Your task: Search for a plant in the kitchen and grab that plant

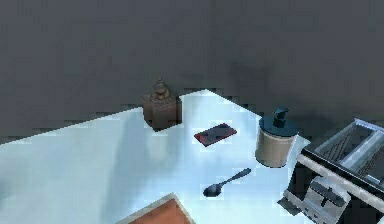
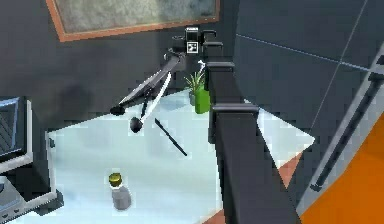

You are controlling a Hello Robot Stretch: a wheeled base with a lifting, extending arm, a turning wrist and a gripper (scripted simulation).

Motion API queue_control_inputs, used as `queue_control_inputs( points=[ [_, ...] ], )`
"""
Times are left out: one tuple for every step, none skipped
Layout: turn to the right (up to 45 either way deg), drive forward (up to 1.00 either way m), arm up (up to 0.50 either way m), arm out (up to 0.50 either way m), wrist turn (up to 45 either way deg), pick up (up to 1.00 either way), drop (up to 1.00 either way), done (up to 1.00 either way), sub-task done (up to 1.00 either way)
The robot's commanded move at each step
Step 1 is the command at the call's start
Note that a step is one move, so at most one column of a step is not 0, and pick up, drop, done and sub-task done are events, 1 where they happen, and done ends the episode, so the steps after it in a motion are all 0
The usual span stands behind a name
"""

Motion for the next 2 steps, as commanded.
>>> queue_control_inputs(
  points=[
    [0.0,0.0,0.0,0.0,45.0,0.0,0.0,0.0,0.0],
    [0.0,0.0,0.0,0.0,45.0,0.0,0.0,0.0,0.0]
  ],
)
